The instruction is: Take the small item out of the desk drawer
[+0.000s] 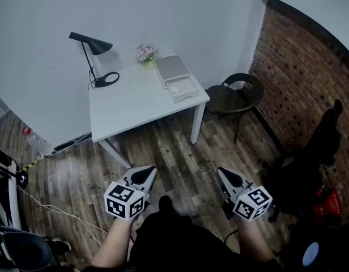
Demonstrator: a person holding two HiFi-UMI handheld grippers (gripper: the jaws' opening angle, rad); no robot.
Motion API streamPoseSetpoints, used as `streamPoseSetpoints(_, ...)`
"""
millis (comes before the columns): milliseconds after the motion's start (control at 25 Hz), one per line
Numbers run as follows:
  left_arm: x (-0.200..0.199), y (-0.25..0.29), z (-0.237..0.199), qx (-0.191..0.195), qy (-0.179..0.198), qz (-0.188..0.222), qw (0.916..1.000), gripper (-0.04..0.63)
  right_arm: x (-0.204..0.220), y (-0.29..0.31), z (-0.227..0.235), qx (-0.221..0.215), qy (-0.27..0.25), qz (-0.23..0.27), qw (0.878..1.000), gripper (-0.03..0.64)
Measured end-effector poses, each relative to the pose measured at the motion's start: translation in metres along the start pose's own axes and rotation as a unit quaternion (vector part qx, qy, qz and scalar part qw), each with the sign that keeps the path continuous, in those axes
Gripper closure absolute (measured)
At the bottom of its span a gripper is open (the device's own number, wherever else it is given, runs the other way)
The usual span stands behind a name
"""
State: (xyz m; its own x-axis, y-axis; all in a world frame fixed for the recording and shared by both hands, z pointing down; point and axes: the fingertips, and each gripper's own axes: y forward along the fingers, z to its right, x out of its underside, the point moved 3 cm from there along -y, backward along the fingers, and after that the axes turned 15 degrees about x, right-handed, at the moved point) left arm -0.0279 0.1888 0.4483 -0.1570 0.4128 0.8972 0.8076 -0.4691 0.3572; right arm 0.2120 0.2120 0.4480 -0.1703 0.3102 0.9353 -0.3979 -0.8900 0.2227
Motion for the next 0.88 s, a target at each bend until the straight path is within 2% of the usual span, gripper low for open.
streamPoseSetpoints(200,-0.011,0.023,-0.040,-0.001,-0.011,0.005,0.9999,0.588,-0.006,0.030,0.015,0.004,0.002,-0.002,1.000,0.614)
streamPoseSetpoints(440,-0.046,0.067,-0.108,0.017,-0.003,0.006,0.9998,0.588,-0.026,0.095,0.043,0.023,0.001,0.001,1.000,0.613)
streamPoseSetpoints(680,-0.092,0.121,-0.193,0.042,0.000,0.004,0.9991,0.588,-0.055,0.183,0.070,0.046,0.000,-0.002,0.999,0.613)
streamPoseSetpoints(880,-0.128,0.154,-0.257,0.065,0.016,-0.009,0.9977,0.588,-0.079,0.269,0.079,0.056,-0.002,-0.014,0.998,0.613)
